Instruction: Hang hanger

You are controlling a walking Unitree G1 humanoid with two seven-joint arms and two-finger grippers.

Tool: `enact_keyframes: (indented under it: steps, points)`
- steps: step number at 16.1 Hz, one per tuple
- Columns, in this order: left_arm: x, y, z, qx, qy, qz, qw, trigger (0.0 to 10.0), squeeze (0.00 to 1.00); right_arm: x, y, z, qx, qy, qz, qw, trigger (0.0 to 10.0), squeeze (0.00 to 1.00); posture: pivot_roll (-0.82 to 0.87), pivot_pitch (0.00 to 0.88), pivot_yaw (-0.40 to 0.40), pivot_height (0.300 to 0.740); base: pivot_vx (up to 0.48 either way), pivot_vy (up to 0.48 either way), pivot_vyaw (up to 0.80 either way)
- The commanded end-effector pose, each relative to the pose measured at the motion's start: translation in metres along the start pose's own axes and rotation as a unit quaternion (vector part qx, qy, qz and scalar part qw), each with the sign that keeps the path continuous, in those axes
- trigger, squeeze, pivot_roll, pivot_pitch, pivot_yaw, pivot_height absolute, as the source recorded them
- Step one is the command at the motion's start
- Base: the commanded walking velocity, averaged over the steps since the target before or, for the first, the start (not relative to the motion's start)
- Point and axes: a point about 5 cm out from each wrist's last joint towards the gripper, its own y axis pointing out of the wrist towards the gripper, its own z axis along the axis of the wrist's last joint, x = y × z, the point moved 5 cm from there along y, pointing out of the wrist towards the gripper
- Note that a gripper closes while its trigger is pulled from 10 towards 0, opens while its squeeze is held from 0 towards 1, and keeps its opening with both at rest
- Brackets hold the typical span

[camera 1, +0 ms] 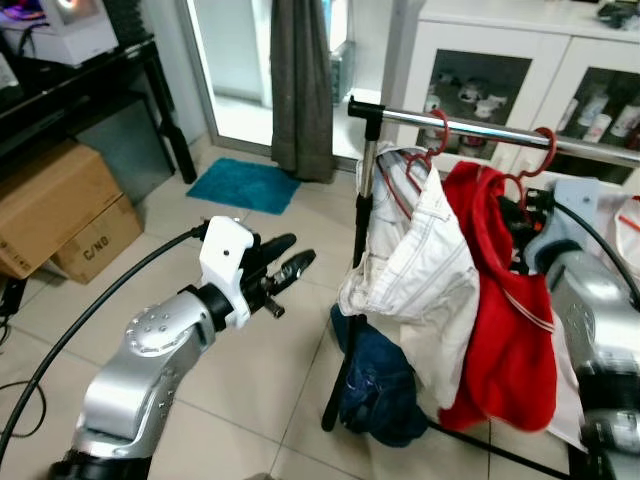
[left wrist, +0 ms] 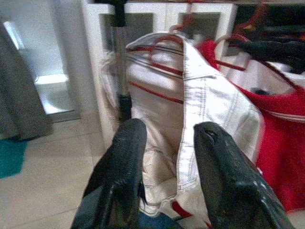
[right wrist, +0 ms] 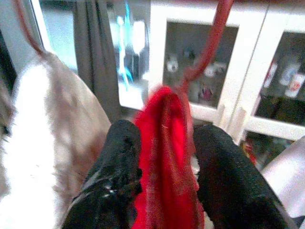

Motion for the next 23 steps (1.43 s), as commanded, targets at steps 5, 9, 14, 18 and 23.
enact_keyframes:
  steps: [5,9,14,18,23]
  points:
    - [-0.005,0.002,0.001,0.025,-0.022,0.072,0.997,10.0,0.00,-0.030,-0.048,0.043,0.111,0.063,0.022,0.992,10.0,1.00,-0.07,0.000,0.057,0.740,0.000,0.000,0.00]
    - [-0.008,-0.001,0.000,0.030,-0.028,0.105,0.994,10.0,0.00,-0.062,-0.080,0.034,0.097,0.113,0.060,0.987,10.0,0.00,-0.08,0.000,0.049,0.740,0.000,0.000,0.00]
    - [-0.008,-0.004,-0.003,0.030,-0.032,0.122,0.992,10.0,0.00,-0.079,-0.087,0.028,0.079,0.107,0.082,0.988,10.0,0.00,-0.09,0.000,0.040,0.740,0.000,0.000,0.00]
    - [-0.014,-0.006,-0.013,0.011,-0.015,0.156,0.988,10.0,0.00,-0.082,-0.088,-0.021,-0.055,0.064,0.086,0.993,10.0,0.00,-0.09,0.000,0.038,0.740,0.000,0.000,0.00]
    - [-0.010,-0.008,-0.021,0.003,-0.004,0.146,0.989,10.0,0.00,-0.084,-0.092,-0.032,-0.056,0.056,0.095,0.992,10.0,0.00,-0.09,0.000,0.046,0.740,0.000,0.000,0.00]
